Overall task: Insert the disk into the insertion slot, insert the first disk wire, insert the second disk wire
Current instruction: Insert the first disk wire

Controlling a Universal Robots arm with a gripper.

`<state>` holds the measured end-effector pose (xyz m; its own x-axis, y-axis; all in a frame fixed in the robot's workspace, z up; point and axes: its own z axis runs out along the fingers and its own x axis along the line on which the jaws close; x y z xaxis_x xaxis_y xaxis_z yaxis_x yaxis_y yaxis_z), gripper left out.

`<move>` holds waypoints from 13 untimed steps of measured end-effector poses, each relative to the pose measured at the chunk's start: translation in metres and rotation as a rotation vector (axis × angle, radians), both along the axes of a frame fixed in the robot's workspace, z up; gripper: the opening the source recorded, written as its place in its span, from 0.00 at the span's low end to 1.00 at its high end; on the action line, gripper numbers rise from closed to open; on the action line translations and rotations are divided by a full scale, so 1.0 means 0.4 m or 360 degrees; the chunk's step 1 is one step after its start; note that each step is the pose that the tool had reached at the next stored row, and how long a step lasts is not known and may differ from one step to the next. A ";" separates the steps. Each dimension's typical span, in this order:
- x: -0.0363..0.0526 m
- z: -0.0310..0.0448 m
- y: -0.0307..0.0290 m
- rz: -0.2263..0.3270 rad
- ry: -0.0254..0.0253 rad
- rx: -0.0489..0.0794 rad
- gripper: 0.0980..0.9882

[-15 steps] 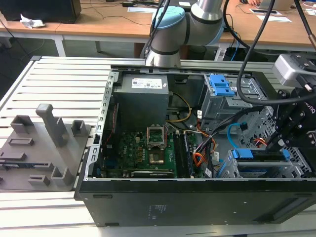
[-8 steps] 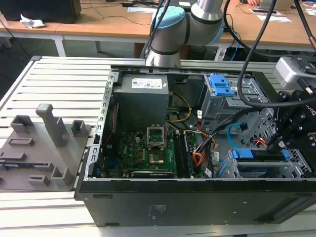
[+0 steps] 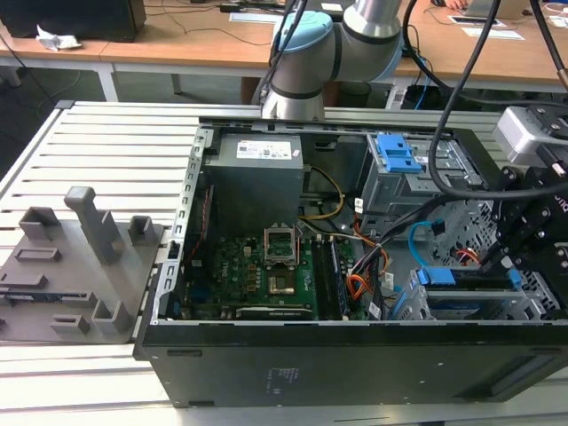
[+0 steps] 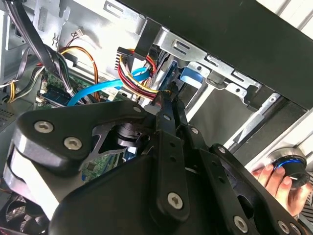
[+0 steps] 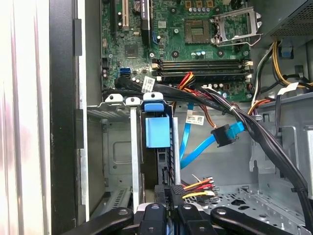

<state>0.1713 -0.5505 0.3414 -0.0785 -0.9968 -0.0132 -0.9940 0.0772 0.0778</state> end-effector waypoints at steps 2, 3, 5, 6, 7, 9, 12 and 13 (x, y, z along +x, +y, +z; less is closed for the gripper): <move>0.000 -0.002 0.000 0.0000 0.00000 -0.0001 0.07; 0.000 -0.002 0.000 0.0000 0.00001 -0.0001 0.07; 0.000 -0.003 0.000 0.0000 0.00001 0.0000 0.07; 0.000 -0.003 0.000 0.0000 0.00001 0.0000 0.07; 0.000 -0.003 0.000 0.0000 0.00002 0.0000 0.07; 0.000 -0.003 0.000 0.0000 0.00002 0.0000 0.16; 0.000 0.009 0.000 0.0000 0.00001 -0.0001 0.16; 0.000 0.017 0.000 0.0000 0.00001 -0.0001 0.16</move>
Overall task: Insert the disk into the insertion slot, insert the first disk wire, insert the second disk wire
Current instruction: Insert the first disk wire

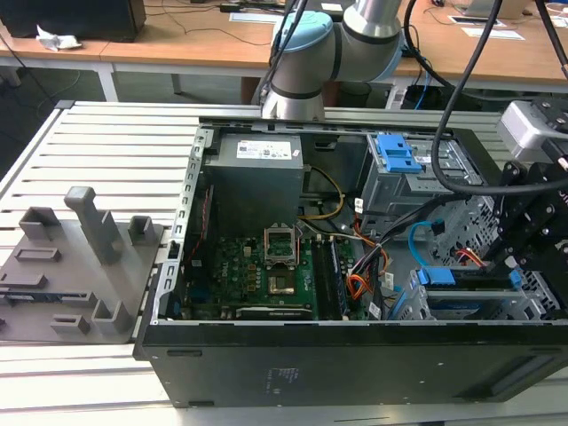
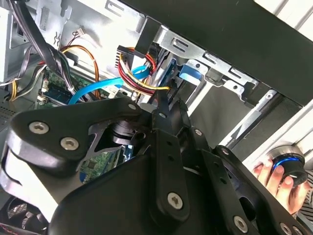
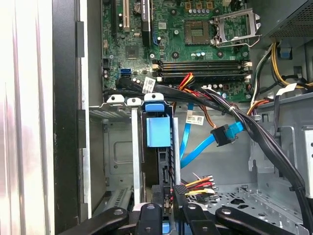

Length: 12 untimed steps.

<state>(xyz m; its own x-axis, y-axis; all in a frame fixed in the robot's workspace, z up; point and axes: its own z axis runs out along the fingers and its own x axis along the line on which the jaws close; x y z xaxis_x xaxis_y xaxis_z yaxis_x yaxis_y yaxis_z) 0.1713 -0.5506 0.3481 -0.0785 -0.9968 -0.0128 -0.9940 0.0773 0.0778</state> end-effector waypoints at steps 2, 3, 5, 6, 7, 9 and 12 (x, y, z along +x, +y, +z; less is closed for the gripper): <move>0.000 0.009 0.000 0.0000 0.00000 0.0000 0.16; 0.000 0.011 0.000 0.0000 0.00000 0.0000 0.16; 0.000 0.020 0.000 0.0000 0.00001 0.0000 0.16; 0.000 0.031 0.000 0.0000 0.00000 0.0000 0.16; 0.000 0.044 0.000 0.0000 -0.00001 0.0000 0.16; 0.000 0.067 0.000 0.0000 0.00000 0.0000 0.16; 0.000 0.067 0.000 0.0000 0.00000 0.0000 0.16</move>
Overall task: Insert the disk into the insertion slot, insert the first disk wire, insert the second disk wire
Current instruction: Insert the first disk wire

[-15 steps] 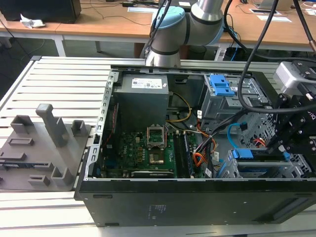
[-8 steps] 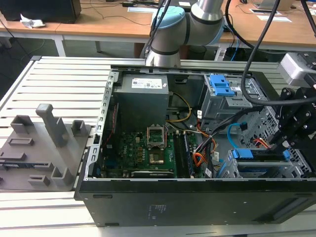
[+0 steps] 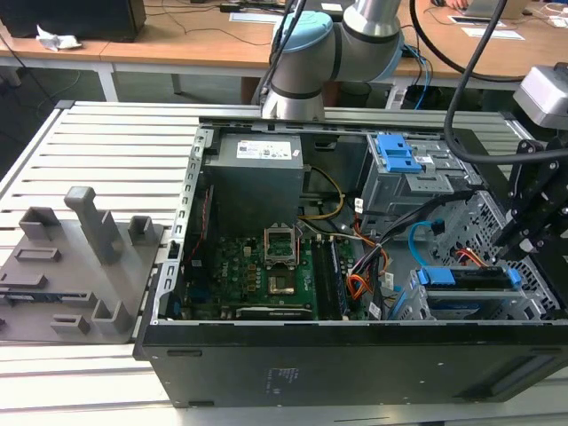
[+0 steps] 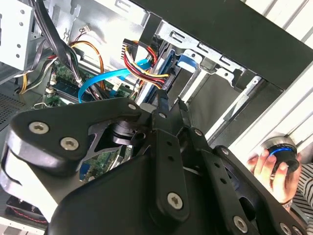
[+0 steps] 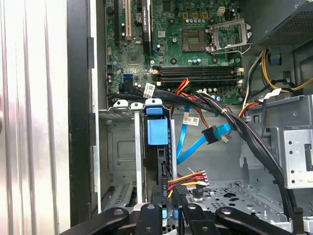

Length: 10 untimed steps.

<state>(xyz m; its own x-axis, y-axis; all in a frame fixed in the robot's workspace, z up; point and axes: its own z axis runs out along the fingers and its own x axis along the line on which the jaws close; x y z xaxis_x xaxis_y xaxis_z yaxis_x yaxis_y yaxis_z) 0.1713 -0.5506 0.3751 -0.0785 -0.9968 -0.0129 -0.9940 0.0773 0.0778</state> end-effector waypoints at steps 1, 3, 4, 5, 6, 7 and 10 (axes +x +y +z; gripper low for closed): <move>0.000 0.000 0.000 0.0000 0.00000 0.0000 0.16; 0.000 0.000 0.000 0.0000 0.00000 0.0000 0.14; 0.000 0.000 0.000 0.0000 -0.00001 0.0000 0.01; 0.000 0.000 0.000 0.0000 0.00000 0.0000 0.01; 0.000 0.000 0.000 0.0000 0.00000 0.0000 0.01; 0.000 0.000 0.000 0.0000 0.00000 0.0000 0.01; 0.000 0.000 0.000 0.0000 0.00000 0.0000 0.01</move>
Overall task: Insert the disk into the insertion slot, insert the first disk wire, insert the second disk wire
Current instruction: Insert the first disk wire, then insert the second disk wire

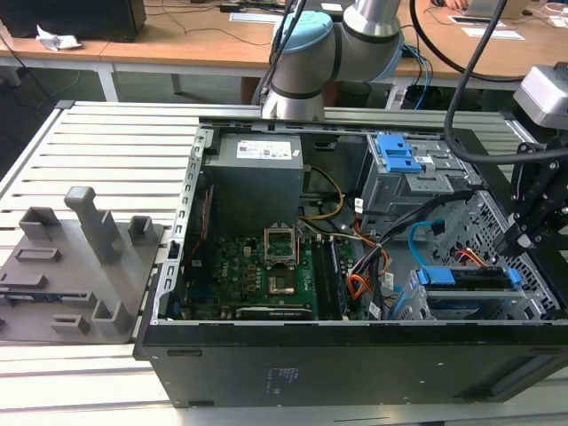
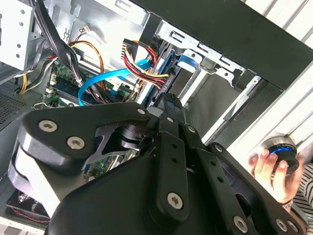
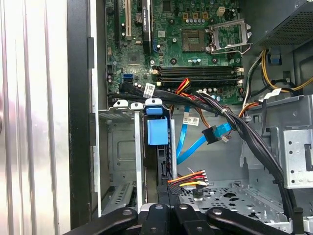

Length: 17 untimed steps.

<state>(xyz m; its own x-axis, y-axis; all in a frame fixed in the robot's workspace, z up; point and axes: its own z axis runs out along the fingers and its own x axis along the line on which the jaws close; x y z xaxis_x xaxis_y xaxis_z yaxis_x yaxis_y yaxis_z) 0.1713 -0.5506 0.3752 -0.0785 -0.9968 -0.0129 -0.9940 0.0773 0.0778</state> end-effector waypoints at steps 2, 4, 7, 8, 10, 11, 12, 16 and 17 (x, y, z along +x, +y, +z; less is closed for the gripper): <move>-0.005 -0.001 0.000 0.0000 0.00000 0.0000 0.01; -0.029 -0.009 0.000 0.0000 0.00000 0.0000 0.01; -0.062 -0.017 0.001 0.0000 0.00000 0.0005 0.01; -0.065 -0.018 0.001 0.0000 0.00000 0.0008 0.01; -0.065 -0.018 0.001 0.0000 0.00000 0.0009 0.01; -0.065 -0.018 0.001 0.0000 0.00000 0.0009 0.01; -0.065 -0.018 0.001 0.0000 0.00001 0.0009 0.01; -0.065 -0.018 0.001 0.0000 0.00001 0.0010 0.01; -0.065 -0.018 0.001 0.0000 0.00000 0.0010 0.01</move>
